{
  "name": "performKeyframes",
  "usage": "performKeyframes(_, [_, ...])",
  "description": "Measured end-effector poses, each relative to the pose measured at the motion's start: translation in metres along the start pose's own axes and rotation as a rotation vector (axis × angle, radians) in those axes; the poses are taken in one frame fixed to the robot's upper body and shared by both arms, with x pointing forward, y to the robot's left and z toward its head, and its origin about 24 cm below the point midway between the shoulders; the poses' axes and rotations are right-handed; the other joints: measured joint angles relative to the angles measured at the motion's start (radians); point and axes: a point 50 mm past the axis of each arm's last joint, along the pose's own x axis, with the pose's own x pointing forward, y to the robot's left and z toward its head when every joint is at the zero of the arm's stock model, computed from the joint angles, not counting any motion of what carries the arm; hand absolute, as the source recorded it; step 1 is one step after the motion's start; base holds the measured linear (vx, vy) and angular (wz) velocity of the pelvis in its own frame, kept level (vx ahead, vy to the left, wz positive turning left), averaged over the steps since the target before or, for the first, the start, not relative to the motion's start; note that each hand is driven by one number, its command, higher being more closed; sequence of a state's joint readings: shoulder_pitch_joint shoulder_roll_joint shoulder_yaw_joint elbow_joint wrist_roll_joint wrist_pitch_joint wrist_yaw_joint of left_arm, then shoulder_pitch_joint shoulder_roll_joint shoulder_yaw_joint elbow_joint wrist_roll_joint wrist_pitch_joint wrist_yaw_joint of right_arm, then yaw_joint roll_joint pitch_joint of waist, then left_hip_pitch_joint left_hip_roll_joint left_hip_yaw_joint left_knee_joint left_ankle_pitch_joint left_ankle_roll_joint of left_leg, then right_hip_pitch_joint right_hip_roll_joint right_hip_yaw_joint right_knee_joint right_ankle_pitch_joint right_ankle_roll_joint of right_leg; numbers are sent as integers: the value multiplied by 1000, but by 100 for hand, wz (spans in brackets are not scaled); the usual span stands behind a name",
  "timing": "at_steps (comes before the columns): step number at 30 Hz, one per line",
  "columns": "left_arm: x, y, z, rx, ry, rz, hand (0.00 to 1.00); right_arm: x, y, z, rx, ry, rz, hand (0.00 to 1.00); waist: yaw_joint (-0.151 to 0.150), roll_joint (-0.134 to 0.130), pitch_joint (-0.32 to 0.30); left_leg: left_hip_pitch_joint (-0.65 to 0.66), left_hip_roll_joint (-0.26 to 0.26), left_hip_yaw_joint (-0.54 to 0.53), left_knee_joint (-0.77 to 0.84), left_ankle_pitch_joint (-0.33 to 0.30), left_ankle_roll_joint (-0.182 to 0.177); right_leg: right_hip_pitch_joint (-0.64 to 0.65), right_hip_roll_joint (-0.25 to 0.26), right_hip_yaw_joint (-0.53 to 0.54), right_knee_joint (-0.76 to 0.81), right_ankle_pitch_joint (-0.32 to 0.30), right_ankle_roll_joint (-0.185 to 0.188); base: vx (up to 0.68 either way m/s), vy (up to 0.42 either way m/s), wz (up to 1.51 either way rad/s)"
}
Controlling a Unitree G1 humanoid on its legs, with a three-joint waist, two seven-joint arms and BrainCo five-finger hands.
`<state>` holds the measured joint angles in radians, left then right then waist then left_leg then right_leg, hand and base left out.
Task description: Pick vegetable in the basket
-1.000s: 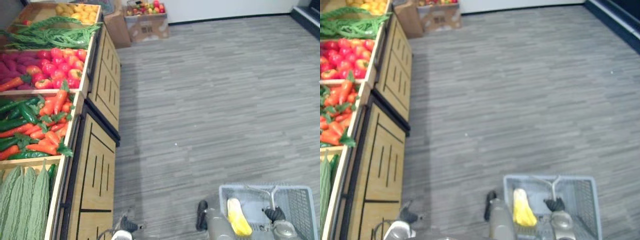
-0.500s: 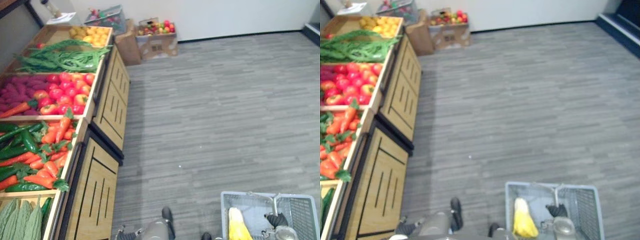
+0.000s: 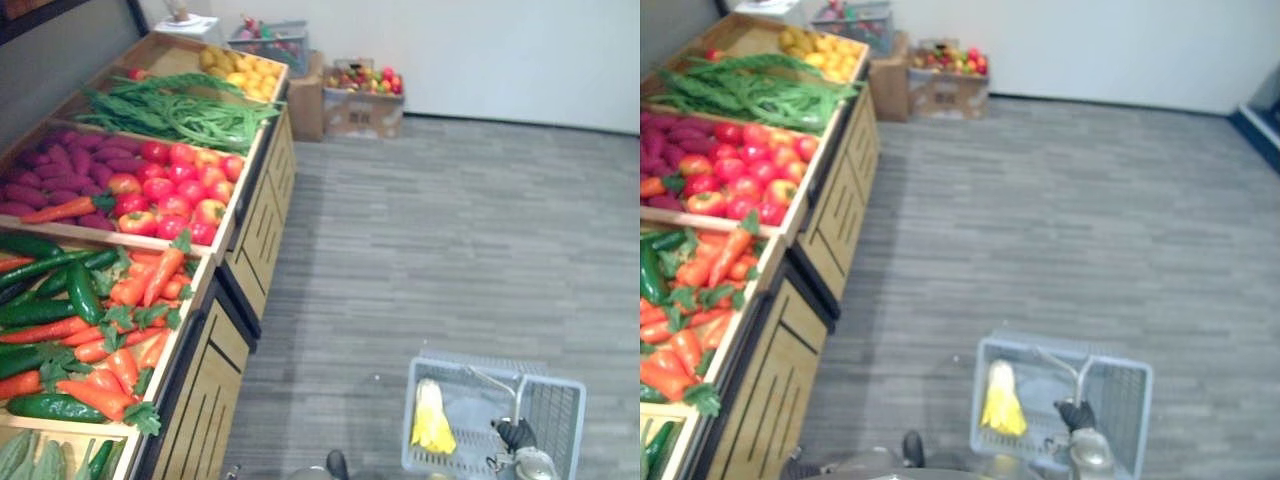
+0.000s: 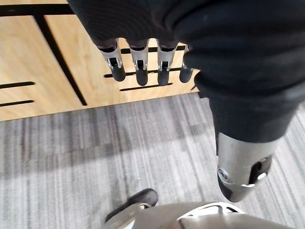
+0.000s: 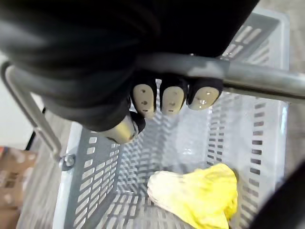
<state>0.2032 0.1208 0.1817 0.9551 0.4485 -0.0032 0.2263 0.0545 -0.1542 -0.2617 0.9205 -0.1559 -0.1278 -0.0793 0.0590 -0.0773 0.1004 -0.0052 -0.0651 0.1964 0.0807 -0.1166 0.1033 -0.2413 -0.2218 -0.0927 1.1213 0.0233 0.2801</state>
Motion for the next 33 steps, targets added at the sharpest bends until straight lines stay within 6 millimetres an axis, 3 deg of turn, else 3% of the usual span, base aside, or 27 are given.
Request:
performKeyframes(2, [1,0,3,-5,-8,-1,0,-1,-7,-4,18,13,-30,100,-11,4,2,76,-3,-103,-7,-20,5,-56,30,-41,-26,-109,-99,410,-25,143])
performKeyframes(4, [1,-2,5,-12,-12,-5,0,-2,-14,-10,52,43,-61,100,-31,14,8,133,-5,-211,-6,-40,12,-76,33,-57,-234,-180,-160,420,-92,164])
performKeyframes(5, [1,-4,8,-18,-18,-9,0,-2,-18,-14,71,64,-77,100,-32,19,10,150,-1,-262,-1,-57,7,-84,51,-12,-422,-178,-159,380,-133,145])
performKeyframes(8, [3,-2,15,-45,-34,0,0,-5,-24,-24,107,103,-108,100,-28,23,13,154,6,-366,49,-111,-13,-81,65,121,-780,-145,-146,369,-203,115])
performKeyframes(10, [2,-1,11,-95,-9,17,0,-7,-27,-29,115,128,-122,100,-26,30,22,172,23,-427,107,-175,-48,-66,61,185,-898,-114,-148,531,-411,137])
performKeyframes(12, [2,2,5,-121,10,33,0,-13,-28,-41,111,162,-123,100,-27,7,19,174,28,-475,159,-237,-84,-40,51,221,-899,-115,-149,459,-447,140])
performKeyframes(13, [2,5,5,-146,17,47,0,-17,-34,-50,125,190,-144,100,-28,0,19,175,48,-516,183,-276,-112,-35,54,214,-855,-31,-96,437,-485,139])
performKeyframes(14, [-1,-7,4,-188,34,17,0,-19,-46,-54,146,216,-183,100,-26,37,19,168,93,-531,197,-274,-126,-37,76,146,-803,-63,-122,419,-470,127])
performKeyframes(16, [-5,-16,0,-224,55,-1,0,-20,-58,-59,151,244,-211,100,-22,73,16,143,138,-538,214,-243,-153,-32,94,81,-778,-92,-146,326,-381,79])
performKeyframes(18, [-5,-15,-3,-271,74,6,0,-19,-64,-60,156,256,-213,100,-29,83,17,82,174,-535,260,-178,-180,-13,100,-3,-778,-116,-179,296,-400,100])
performKeyframes(21, [-3,-9,-3,-307,76,18,0,-21,-72,-64,141,276,-219,100,-30,80,19,37,228,-466,292,-76,-218,70,104,-121,-825,-135,-213,241,-343,104])
performKeyframes(24, [-2,-8,0,-295,57,11,0,-21,-82,-63,153,275,-248,100,-43,75,20,22,293,-239,218,12,-223,150,81,-262,-887,-137,-226,152,-225,135])
performKeyframes(25, [-2,-9,1,-288,50,6,0,-21,-84,-63,170,272,-260,100,-61,72,19,20,312,-131,181,33,-215,166,68,-314,-903,-138,-226,20,-41,168])
performKeyframes(26, [-2,-10,4,-275,37,-3,0,-22,-86,-64,198,268,-277,100,-81,73,18,6,332,47,150,46,-196,184,52,-392,-919,-138,-226,13,-29,173])
performKeyframes(28, [0,-10,9,-264,22,-18,0,-23,-89,-65,243,269,-299,100,-86,76,18,-8,335,267,104,60,-194,200,42,-473,-933,-137,-225,-41,72,168])
performKeyframes(31, [-1,-12,4,-255,48,-30,0,-23,-92,-64,285,262,-325,100,-75,80,15,1,299,303,-16,89,-218,226,38,-551,-970,-116,-205,-58,123,101])
performKeyframes(33, [-3,-12,-3,-258,71,-29,0,-22,-93,-62,314,256,-337,100,-76,82,9,8,265,282,-79,121,-207,243,37,-573,-1011,-88,-193,-82,162,47])
